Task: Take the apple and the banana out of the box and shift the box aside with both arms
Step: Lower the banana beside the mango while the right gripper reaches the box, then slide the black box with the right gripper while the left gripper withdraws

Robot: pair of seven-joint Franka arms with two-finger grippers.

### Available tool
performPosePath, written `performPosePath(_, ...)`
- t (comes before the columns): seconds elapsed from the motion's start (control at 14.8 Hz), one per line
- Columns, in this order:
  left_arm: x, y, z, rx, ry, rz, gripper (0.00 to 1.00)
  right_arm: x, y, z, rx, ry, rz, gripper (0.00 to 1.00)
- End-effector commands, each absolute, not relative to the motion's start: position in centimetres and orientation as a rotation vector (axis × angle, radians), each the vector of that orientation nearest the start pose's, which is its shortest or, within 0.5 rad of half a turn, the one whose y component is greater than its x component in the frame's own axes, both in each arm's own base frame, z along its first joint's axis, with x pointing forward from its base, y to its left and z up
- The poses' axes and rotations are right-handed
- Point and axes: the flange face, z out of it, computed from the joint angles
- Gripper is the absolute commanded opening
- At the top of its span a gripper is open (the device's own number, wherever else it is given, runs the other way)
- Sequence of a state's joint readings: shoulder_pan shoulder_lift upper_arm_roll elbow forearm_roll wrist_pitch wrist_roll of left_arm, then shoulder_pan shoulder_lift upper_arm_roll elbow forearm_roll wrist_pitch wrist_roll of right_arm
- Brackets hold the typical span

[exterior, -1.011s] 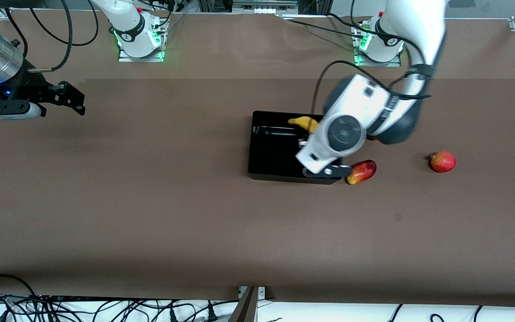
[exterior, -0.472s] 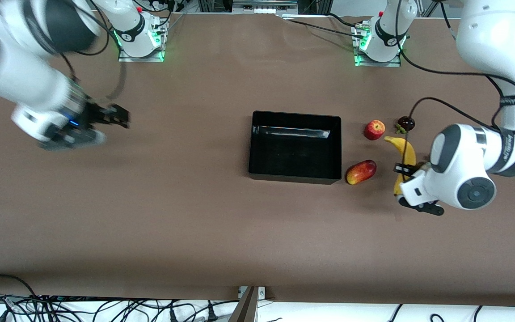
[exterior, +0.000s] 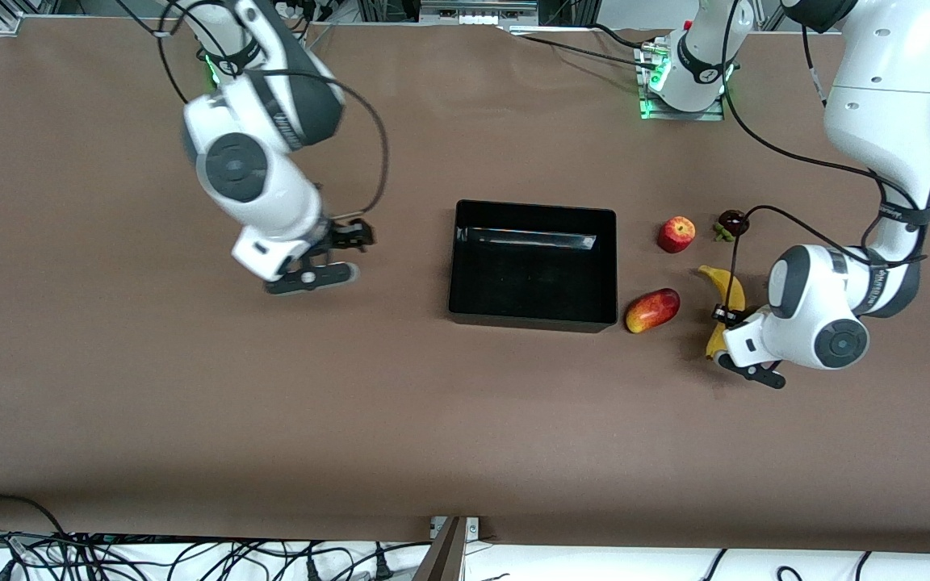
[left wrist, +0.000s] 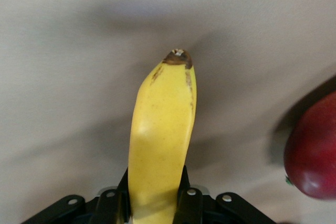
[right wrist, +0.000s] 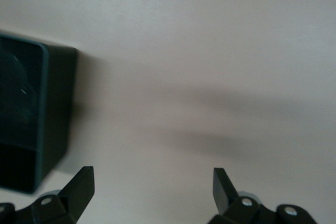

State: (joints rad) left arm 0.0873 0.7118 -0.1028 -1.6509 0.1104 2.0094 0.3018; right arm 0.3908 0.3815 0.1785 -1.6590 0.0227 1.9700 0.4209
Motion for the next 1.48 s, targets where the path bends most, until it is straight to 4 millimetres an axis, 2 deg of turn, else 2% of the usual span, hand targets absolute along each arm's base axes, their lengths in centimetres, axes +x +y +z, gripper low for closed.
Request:
performPosePath(0.0, 63.9, 0.2, 19.3, -3.05, 0.621, 0.509, 1.0, 54.7, 40.0, 34.5, -3.06, 0.007, 0.113, 1.0)
performPosePath(0.13, 64.3, 0.3, 22.3, -3.046, 0.612, 0.493, 1.0, 52.7, 44.1, 31.3, -3.046, 0.092, 0.096, 1.0)
performPosePath(0.2, 65.0, 0.3, 25.6, -3.042, 0.608, 0.444, 1.0, 51.7, 45.8, 29.8, -3.038, 0.096, 0.079, 1.0)
performPosePath(0.34, 66.4, -0.2, 32.3, -3.037, 0.6, 0.38, 1.0, 51.2, 47.1, 27.8, -3.012, 0.163, 0.064, 0.97)
performPosePath(0.4, 66.6, -0.3, 35.1, -3.032, 0.595, 0.388, 1.0, 50.9, 47.4, 27.2, -3.013, 0.179, 0.072, 0.89)
performPosePath(0.61, 67.2, -0.2, 43.3, -3.041, 0.576, 0.328, 1.0, 49.8, 48.4, 25.9, -3.027, 0.156, 0.091, 0.36)
performPosePath(0.74, 66.3, -0.2, 48.1, -3.036, 0.555, 0.246, 1.0, 49.8, 48.3, 25.3, -3.033, 0.156, 0.1, 0.07)
performPosePath(0.81, 65.7, -0.3, 50.0, -3.035, 0.549, 0.221, 1.0, 49.9, 48.3, 25.4, -3.033, 0.154, 0.095, 0.0)
performPosePath(0.94, 63.7, -1.0, 54.4, -3.043, 0.51, 0.162, 1.0, 50.8, 47.8, 26.0, -3.027, 0.149, 0.08, 0.0)
performPosePath(1.01, 62.3, -2.2, 55.8, -3.089, 0.435, 0.14, 1.0, 51.2, 47.5, 26.6, -3.024, 0.147, 0.069, 0.0)
performPosePath(1.15, 58.4, -2.9, 57.5, -3.149, 0.119, 0.092, 1.0, 53.1, 46.8, 28.2, -3.003, 0.181, 0.038, 0.0)
performPosePath(1.21, 57.0, -3.2, 57.6, -3.144, 0.023, 0.018, 1.0, 53.5, 46.4, 28.7, -3.003, 0.189, 0.039, 0.0)
performPosePath(1.28, 55.9, -3.2, 57.7, -3.142, -0.005, -0.047, 1.0, 54.5, 45.0, 30.2, -3.012, 0.182, 0.033, 0.0)
performPosePath(1.42, 55.7, -3.1, 57.1, -3.139, -0.007, -0.063, 1.0, 57.1, 40.8, 31.9, -3.036, 0.09, 0.069, 0.0)
